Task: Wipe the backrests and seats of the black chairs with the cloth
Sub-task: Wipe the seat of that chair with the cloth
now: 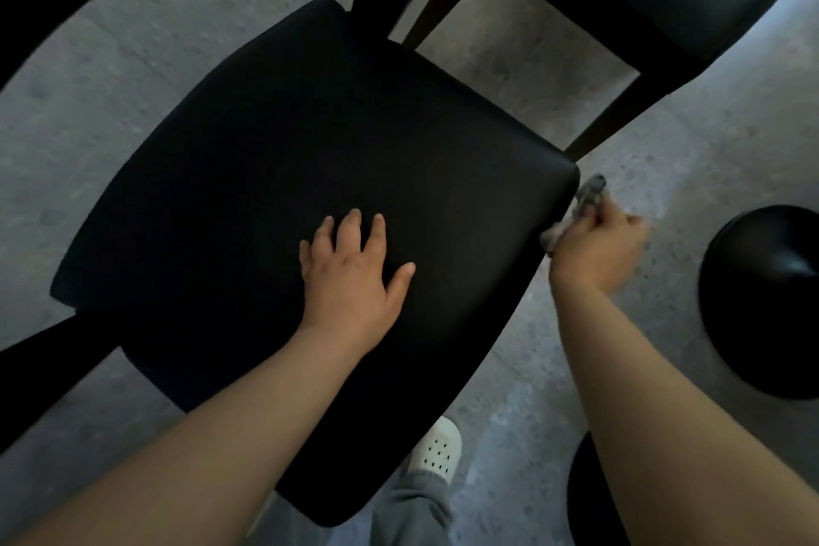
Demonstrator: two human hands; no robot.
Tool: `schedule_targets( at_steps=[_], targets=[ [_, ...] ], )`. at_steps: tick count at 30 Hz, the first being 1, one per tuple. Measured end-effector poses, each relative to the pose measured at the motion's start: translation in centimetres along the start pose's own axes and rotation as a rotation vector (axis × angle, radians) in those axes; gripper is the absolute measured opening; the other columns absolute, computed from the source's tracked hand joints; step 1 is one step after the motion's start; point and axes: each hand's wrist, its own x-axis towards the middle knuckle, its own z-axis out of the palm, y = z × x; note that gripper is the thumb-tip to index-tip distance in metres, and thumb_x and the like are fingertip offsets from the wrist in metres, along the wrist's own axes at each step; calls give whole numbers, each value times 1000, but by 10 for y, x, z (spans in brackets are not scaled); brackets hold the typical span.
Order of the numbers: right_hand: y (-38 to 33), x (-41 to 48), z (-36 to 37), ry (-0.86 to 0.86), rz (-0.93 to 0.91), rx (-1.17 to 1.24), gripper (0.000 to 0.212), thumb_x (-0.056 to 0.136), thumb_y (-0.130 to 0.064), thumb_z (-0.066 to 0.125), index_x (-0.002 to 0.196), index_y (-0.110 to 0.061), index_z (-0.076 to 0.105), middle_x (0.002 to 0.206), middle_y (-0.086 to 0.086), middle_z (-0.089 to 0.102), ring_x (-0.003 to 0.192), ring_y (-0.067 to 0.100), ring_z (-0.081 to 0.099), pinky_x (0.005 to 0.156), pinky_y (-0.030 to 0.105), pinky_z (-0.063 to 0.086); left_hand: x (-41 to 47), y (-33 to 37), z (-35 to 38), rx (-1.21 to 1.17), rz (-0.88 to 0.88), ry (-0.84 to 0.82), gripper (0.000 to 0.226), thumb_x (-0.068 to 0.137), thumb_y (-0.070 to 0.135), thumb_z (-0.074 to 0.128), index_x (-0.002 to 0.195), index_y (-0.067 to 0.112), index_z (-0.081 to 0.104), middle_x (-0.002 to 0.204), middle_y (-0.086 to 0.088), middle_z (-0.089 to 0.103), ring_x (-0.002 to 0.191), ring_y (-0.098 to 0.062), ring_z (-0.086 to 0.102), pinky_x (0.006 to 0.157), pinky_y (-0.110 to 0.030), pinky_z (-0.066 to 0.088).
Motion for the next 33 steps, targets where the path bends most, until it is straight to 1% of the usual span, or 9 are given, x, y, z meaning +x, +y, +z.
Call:
schedule_targets(
  at_steps=[2,5,8,10,15,18,24,27,33],
  targets=[
    [0,3,-5,2,-2,53,31,98,-29,51,125,-24,65,111,7,49,91,23,54,74,27,35,0,3,3,36,-9,-2,76,94,64,28,155,23,9,161,-8,5,148,-35,4,119,-56,12],
    [-11,-31,-8,-151,-387,151,34,97,-28,53,131,-26,60,107,0,46,90,12,47,75,24,40,-1,4,8,76,-13,10,81,92,68,27,156,22,6,161,-9,3,148,-36,2,119,-57,10],
    [-10,-59,-1,-232,-797,-28,39,95,-30,50,132,-23,59,109,6,52,92,17,48,66,28,41,0,4,10,95,-12,11,82,92,68,29,156,23,4,162,-9,1,148,-36,1,119,-57,9],
    [-5,-49,6,-180,-710,-33,37,97,-33,48,130,-22,61,101,0,49,86,11,44,63,30,44,0,3,10,99,-10,9,82,92,68,28,156,23,3,162,-8,1,148,-36,1,119,-57,9],
    [-22,-13,3,-34,18,181,32,99,-29,49,128,-26,62,102,-2,43,81,11,45,71,22,36,-1,2,12,106,-4,30,82,92,69,28,156,24,4,162,-8,3,147,-35,2,119,-57,10],
    [-41,-19,-6,-136,-272,216,32,98,-31,52,129,-28,61,107,-3,46,90,11,50,74,17,39,-1,0,13,88,-7,45,82,91,70,30,155,25,6,161,-7,5,147,-34,3,119,-56,10],
    [-81,-42,11,-344,-942,-68,45,96,-40,52,140,-27,51,134,9,46,122,23,43,97,33,41,2,-8,11,101,20,83,84,86,74,33,154,30,13,159,-4,12,143,-31,11,114,-55,19],
    [-91,-41,29,-375,-1023,-236,47,97,-41,50,142,-29,48,139,10,44,125,29,42,101,44,42,2,-8,13,119,22,81,84,87,74,32,154,31,8,160,-4,8,144,-31,9,114,-56,18],
    [-91,-13,29,-251,-886,-364,48,98,-29,50,145,-30,42,121,9,46,106,28,46,68,34,39,1,-10,14,115,30,74,84,87,75,30,155,31,6,161,-3,6,144,-30,7,115,-56,16]
  ],
)
